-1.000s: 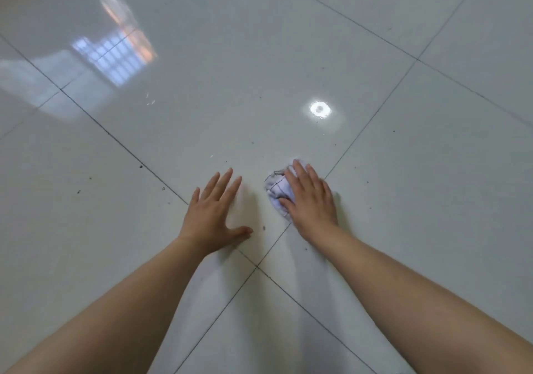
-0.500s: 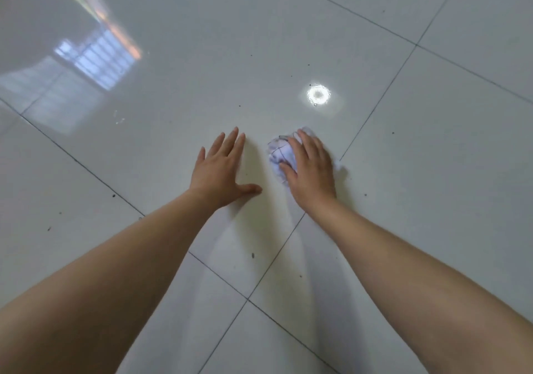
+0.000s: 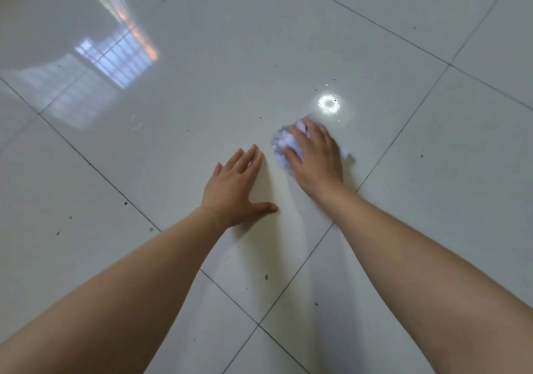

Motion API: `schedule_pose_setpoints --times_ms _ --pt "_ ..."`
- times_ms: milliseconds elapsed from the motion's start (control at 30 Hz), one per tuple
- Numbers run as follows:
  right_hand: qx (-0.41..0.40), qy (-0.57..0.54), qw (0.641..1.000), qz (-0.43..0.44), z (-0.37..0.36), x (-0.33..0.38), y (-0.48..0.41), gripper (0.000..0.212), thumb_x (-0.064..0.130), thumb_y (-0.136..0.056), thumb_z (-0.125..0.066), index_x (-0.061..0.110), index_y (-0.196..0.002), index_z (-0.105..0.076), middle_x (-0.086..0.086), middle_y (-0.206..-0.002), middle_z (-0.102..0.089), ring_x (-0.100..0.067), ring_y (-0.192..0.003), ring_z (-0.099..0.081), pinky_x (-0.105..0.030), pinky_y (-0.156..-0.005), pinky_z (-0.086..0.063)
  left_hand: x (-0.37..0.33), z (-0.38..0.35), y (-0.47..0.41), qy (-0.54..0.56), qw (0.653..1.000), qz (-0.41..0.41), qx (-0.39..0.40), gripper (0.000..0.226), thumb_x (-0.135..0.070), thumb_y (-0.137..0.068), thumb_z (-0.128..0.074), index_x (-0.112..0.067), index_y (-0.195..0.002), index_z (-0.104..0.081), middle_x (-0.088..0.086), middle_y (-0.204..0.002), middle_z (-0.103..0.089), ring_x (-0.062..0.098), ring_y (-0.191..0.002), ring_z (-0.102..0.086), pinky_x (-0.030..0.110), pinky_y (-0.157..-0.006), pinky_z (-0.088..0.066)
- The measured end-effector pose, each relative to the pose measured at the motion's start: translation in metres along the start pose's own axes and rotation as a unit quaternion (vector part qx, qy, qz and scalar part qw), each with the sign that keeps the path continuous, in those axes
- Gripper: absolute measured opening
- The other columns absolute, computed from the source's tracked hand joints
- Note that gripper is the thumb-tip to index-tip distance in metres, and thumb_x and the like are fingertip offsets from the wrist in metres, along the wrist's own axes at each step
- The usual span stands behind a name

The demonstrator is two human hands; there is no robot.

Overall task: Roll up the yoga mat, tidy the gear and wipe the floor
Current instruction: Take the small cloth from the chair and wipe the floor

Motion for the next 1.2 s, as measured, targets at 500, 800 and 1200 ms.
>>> schedule_pose_setpoints --times_ms 500,800,1200 --pt "0.012 -0.051 0.999 0.0 0.007 -0.011 -0.006 0.042 0.035 -0.088 -0.05 0.019 -0.127 -0.053 -0.008 -0.139 -0.044 -0.025 -0.132 -0.034 -0.035 -0.107 -0.028 0.0 0.003 -0.003 0.01 1.0 0.001 0.004 0.113 -0.074 -0.066 -0.058 -0.026 -0.149 0.001 -0.011 -0.156 0.006 0.014 -0.144 0.005 0.043 -0.115 -0.007" --pt "-0.072 -0.051 0.976 -0.197 0.012 -0.02 0.093 0.038 0.03 -0.091 -0.051 0.013 -0.125 -0.055 -0.006 -0.142 -0.041 -0.026 -0.131 -0.036 -0.031 -0.105 -0.027 -0.003 -0.004 0.003 -0.027 0.999 -0.032 0.017 0.099 -0.072 -0.079 -0.041 -0.021 -0.147 0.01 -0.003 -0.156 0.015 0.02 -0.144 0.009 0.05 -0.114 -0.007" --pt "-0.055 -0.015 0.989 -0.138 -0.036 0.068 0.071 0.049 0.048 -0.088 -0.037 0.019 -0.123 -0.056 -0.004 -0.141 -0.044 -0.025 -0.131 -0.036 -0.03 -0.104 -0.026 0.134 -0.012 0.114 -0.006 0.998 0.066 -0.01 0.105 -0.075 -0.074 -0.044 -0.022 -0.147 0.009 -0.007 -0.156 0.012 0.016 -0.144 0.007 0.045 -0.116 -0.007"
Point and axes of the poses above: each hand's wrist, its own y-axis away from the middle knuckle, its own z-axis out of the back of the hand, x = y × z, the point moved 7 cm from there along -y, towards the middle knuckle
